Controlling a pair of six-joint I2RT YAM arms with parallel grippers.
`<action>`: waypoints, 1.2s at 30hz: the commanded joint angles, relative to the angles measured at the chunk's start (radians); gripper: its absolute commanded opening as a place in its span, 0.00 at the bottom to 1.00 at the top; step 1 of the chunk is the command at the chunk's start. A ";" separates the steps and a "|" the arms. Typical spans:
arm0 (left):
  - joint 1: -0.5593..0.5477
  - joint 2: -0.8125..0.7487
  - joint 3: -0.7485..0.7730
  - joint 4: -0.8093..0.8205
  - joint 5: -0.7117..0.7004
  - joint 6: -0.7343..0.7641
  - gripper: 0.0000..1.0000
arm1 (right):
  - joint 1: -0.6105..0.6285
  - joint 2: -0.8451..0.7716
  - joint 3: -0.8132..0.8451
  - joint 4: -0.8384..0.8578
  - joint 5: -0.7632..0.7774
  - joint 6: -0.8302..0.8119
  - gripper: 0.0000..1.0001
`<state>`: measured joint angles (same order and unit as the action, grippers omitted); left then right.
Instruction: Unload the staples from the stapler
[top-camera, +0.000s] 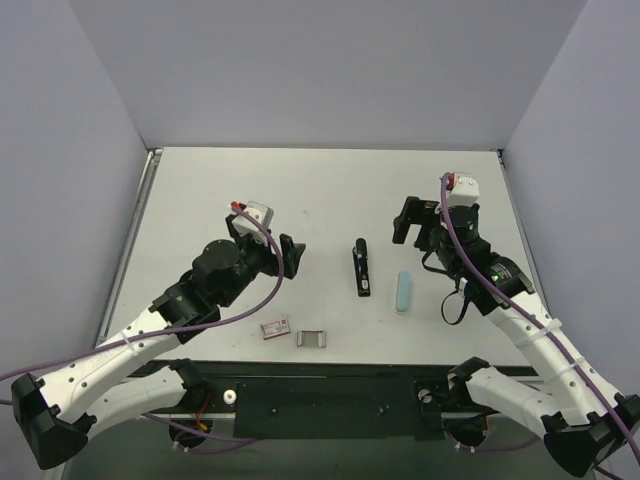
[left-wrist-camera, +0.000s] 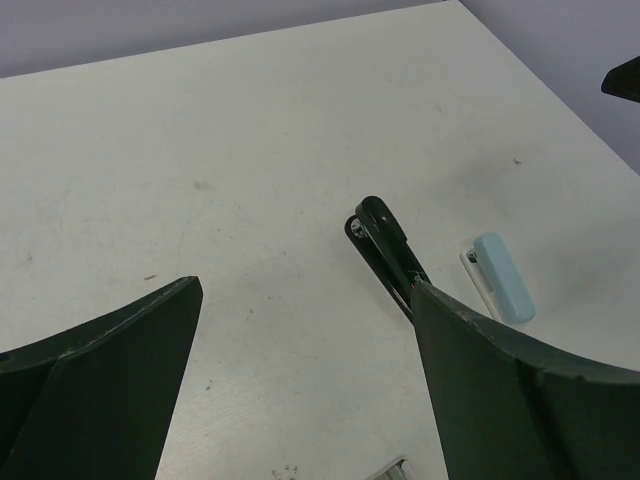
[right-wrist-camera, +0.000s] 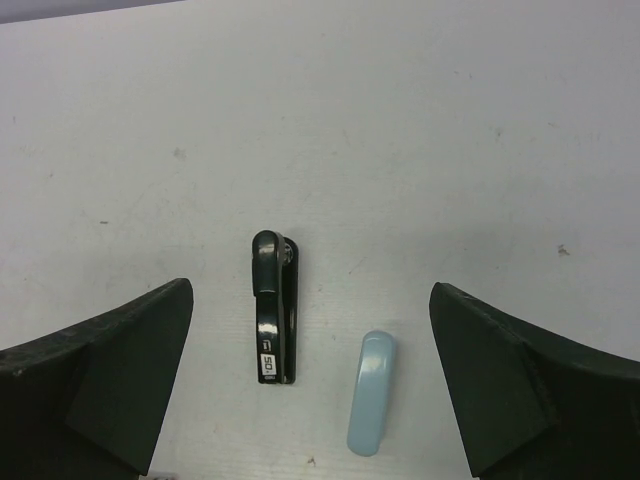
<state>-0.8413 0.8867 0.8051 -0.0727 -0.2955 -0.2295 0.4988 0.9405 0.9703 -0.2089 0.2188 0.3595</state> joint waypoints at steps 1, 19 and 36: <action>-0.008 -0.015 0.034 -0.004 -0.045 -0.033 0.97 | 0.003 -0.009 0.005 -0.015 0.079 -0.005 1.00; -0.067 0.109 0.072 -0.104 -0.013 -0.140 0.97 | 0.006 0.138 0.008 -0.103 0.040 0.007 0.97; -0.176 0.529 0.285 -0.113 -0.209 -0.275 0.97 | 0.009 0.067 -0.110 -0.173 0.149 0.116 0.95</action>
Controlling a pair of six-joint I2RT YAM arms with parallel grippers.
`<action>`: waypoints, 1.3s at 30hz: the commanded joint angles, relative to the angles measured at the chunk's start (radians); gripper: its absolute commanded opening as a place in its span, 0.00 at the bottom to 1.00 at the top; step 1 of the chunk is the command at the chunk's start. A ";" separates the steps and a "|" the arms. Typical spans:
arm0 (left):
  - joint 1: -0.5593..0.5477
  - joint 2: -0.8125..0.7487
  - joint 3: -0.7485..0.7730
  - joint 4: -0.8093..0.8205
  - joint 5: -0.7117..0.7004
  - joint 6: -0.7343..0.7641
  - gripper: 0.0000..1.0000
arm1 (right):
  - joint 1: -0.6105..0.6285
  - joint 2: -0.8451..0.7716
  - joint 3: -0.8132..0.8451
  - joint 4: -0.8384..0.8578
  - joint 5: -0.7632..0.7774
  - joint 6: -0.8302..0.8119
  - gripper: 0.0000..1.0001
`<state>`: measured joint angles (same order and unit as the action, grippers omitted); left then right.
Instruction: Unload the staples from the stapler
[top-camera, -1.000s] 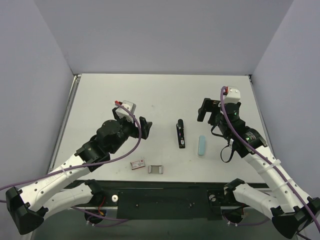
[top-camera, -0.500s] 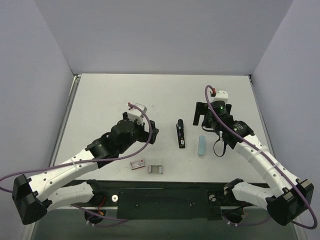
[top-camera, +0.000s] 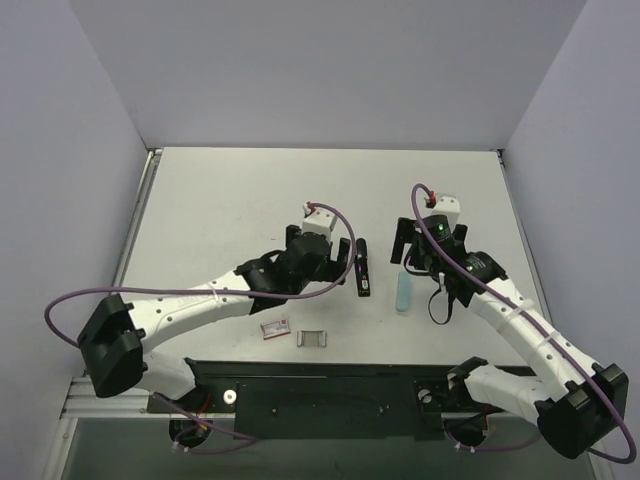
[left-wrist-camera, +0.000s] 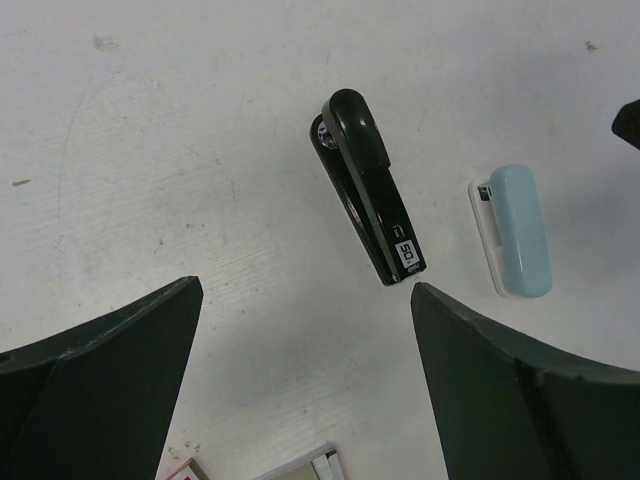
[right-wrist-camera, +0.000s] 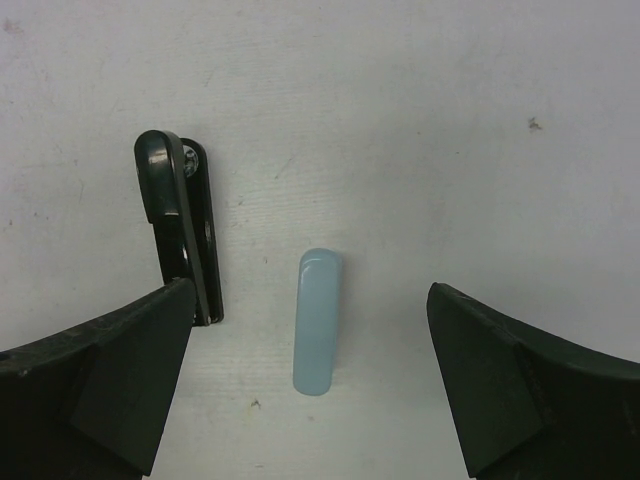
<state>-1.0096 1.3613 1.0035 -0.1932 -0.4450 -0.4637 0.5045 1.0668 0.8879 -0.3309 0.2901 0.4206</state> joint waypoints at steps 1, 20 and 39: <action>-0.006 0.082 0.110 0.008 -0.061 -0.043 0.97 | 0.003 -0.076 -0.033 -0.057 0.086 0.076 0.95; -0.009 0.567 0.622 -0.229 -0.063 -0.139 0.97 | -0.018 -0.274 -0.107 -0.200 0.104 0.210 0.95; -0.020 0.802 0.872 -0.376 -0.192 -0.319 0.93 | -0.020 -0.358 -0.150 -0.212 -0.002 0.185 0.94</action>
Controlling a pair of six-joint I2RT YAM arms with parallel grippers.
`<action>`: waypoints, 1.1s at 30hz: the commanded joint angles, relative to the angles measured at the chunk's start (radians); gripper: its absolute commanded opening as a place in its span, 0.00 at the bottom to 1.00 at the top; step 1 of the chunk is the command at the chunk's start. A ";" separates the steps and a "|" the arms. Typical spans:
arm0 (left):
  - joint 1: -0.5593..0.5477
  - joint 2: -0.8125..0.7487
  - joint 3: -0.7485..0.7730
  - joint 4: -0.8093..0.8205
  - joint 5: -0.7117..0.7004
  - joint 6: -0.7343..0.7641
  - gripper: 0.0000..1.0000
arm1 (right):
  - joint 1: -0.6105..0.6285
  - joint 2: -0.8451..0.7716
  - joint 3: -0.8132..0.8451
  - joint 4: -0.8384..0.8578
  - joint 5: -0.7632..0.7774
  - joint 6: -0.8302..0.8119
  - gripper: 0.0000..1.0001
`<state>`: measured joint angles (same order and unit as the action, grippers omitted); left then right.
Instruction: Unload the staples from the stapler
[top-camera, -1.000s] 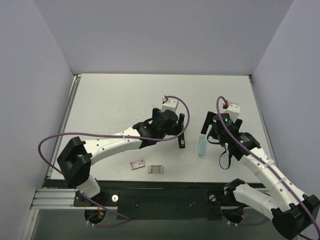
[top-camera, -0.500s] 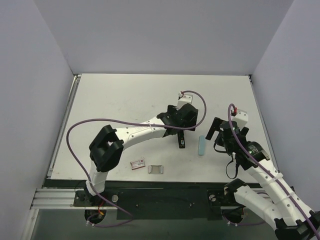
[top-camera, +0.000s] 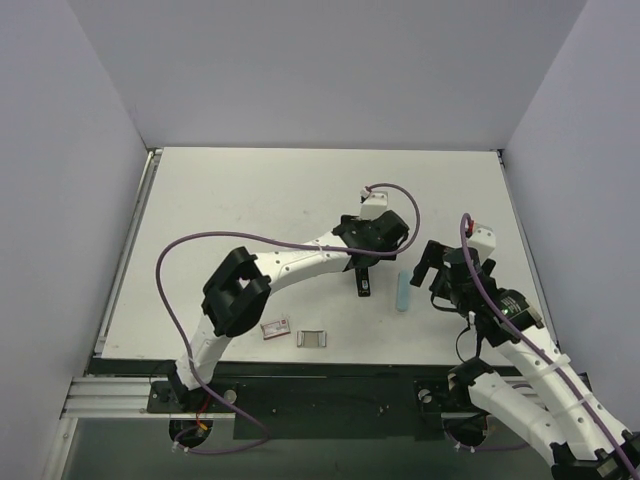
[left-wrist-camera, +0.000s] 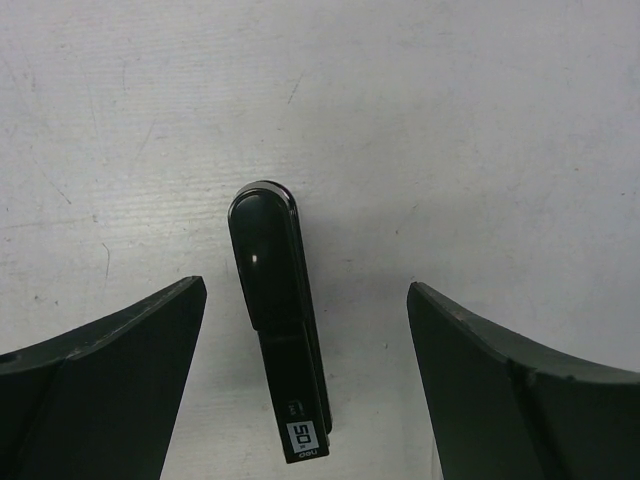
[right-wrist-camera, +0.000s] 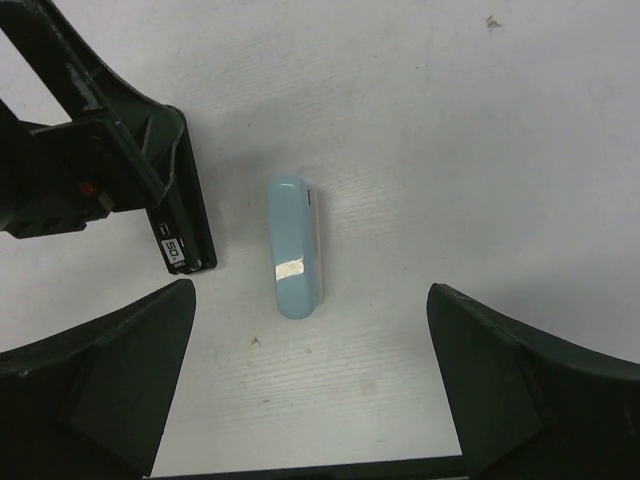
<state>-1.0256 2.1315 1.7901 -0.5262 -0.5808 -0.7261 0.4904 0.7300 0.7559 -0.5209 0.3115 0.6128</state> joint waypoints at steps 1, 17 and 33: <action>-0.004 0.045 0.094 -0.057 -0.062 -0.064 0.93 | -0.006 -0.029 -0.020 -0.022 -0.029 -0.008 0.94; -0.004 0.134 0.163 -0.109 -0.145 -0.110 0.79 | -0.007 -0.098 -0.044 -0.030 -0.086 -0.022 0.94; -0.004 0.150 0.160 -0.118 -0.162 -0.114 0.62 | -0.006 -0.100 -0.044 -0.034 -0.107 -0.015 0.94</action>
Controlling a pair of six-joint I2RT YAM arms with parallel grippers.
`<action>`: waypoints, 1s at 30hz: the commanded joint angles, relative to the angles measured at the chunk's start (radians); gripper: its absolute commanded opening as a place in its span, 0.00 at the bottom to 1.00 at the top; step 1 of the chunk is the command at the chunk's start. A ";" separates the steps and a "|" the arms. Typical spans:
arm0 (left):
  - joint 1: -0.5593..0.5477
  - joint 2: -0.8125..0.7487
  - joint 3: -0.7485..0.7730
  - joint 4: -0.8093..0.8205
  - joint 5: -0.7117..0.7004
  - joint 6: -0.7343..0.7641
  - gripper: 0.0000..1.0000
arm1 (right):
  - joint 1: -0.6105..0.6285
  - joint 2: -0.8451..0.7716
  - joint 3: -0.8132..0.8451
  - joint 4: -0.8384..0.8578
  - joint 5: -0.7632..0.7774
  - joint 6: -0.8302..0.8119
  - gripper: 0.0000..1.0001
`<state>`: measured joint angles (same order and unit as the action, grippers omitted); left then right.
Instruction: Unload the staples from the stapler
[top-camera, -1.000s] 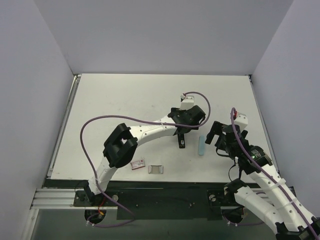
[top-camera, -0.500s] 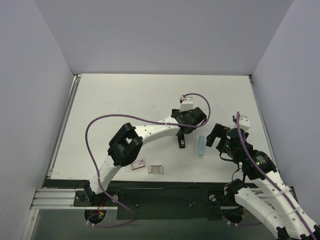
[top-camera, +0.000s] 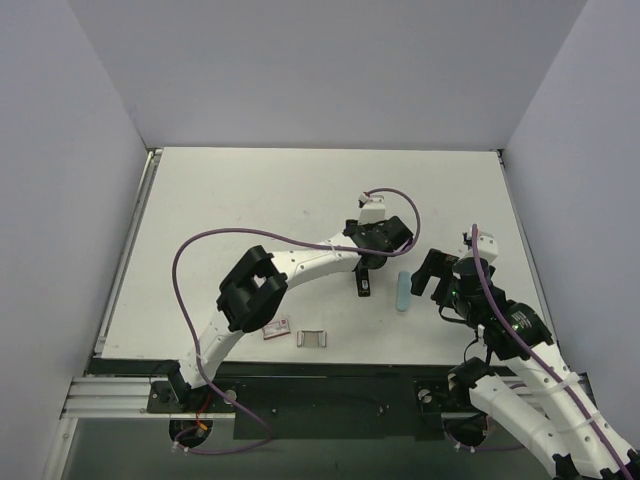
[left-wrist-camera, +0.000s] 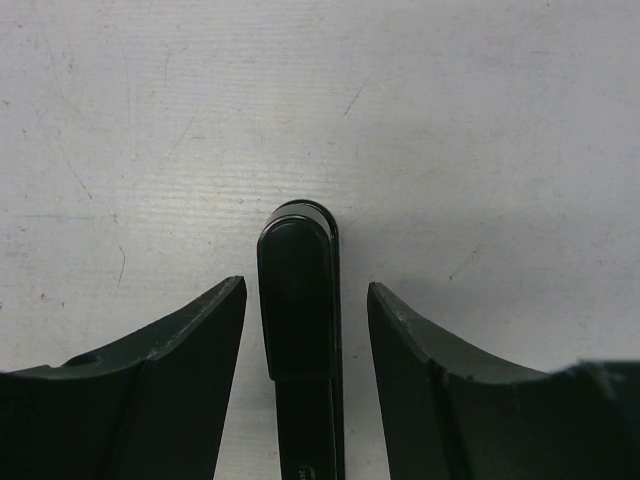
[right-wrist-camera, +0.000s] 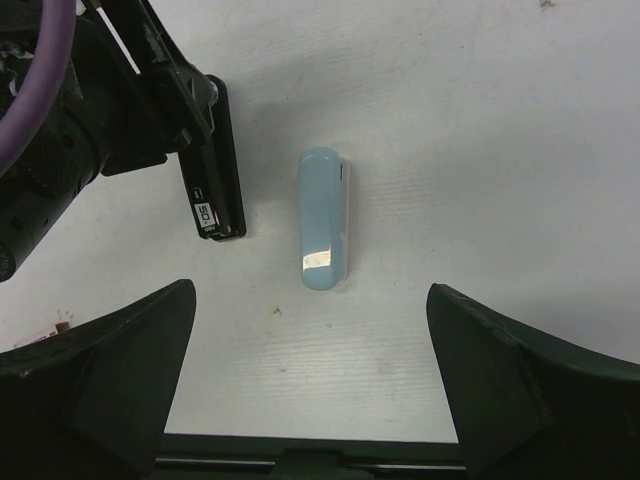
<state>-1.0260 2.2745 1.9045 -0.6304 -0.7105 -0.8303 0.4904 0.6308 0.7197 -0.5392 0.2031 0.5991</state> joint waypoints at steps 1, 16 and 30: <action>-0.002 0.010 0.045 -0.015 -0.038 -0.010 0.61 | -0.006 0.001 -0.008 -0.016 0.001 -0.001 0.94; 0.009 0.026 0.047 -0.026 -0.046 -0.010 0.49 | -0.003 0.018 0.003 -0.016 -0.007 0.008 0.94; 0.009 -0.016 0.009 0.007 -0.023 0.043 0.00 | -0.004 0.023 0.009 -0.016 -0.001 0.001 0.93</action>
<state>-1.0210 2.3024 1.9064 -0.6434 -0.7326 -0.8265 0.4904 0.6479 0.7197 -0.5392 0.1932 0.6022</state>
